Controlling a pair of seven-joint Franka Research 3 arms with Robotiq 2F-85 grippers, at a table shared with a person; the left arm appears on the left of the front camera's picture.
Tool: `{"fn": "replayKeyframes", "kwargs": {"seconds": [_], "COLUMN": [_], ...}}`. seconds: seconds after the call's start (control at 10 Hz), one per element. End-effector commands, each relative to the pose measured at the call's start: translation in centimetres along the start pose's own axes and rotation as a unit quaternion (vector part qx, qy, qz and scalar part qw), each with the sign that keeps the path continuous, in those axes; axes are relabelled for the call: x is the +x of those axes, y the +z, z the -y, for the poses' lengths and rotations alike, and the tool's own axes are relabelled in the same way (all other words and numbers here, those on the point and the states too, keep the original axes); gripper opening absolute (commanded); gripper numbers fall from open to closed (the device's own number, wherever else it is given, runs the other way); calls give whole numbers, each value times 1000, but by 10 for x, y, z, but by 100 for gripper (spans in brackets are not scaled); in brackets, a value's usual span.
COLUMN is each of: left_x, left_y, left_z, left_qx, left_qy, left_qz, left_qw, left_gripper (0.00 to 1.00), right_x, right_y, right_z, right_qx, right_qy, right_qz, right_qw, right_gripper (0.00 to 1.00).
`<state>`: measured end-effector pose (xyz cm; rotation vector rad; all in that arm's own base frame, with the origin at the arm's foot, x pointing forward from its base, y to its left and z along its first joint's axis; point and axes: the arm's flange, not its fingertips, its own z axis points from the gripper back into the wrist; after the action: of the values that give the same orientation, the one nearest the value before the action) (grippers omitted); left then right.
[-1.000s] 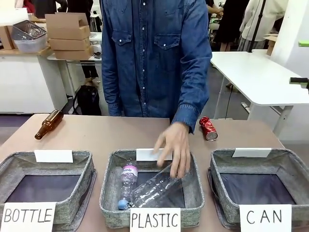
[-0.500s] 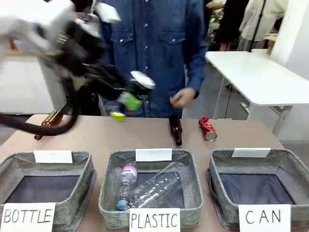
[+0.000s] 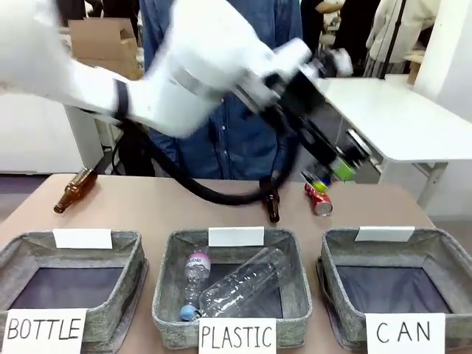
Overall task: Sort the can waste into the basket.
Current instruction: Pick up the can waste from the table and place it in the right Fabric basket.
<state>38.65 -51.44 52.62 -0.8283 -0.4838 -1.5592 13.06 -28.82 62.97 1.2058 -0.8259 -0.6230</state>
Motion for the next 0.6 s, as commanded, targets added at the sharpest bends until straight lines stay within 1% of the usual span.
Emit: {"fn": "replayKeyframes", "kwargs": {"seconds": [0.0,0.1,0.2,0.3,0.4,0.5], "left_x": [22,22,16,6,2,2], "left_y": [-65,-91,-109,-108,-115,-115], "left_z": [-9,-8,-3,-6,6,6], "left_qx": [-9,-41,-41,-98,-32,-32], "left_qy": [10,11,-2,-28,1,1], "left_qz": [-56,-77,-103,-137,-75,-75], "left_qw": [998,996,994,985,997,997], "left_gripper": [39,39,39,39,39,39], "right_x": [-5,-5,-5,-5,-5,-5], "right_y": [1,1,1,1,1,1], "right_z": [-18,-18,-18,-18,-18,-18], "right_qx": [-3,-3,-3,-3,-3,-3], "right_qy": [17,17,17,17,17,17], "right_qz": [-8,-8,-8,-8,-8,-8], "right_qw": [1000,1000,1000,1000,1000,1000], "right_gripper": [100,100,100,100,100,100]}}
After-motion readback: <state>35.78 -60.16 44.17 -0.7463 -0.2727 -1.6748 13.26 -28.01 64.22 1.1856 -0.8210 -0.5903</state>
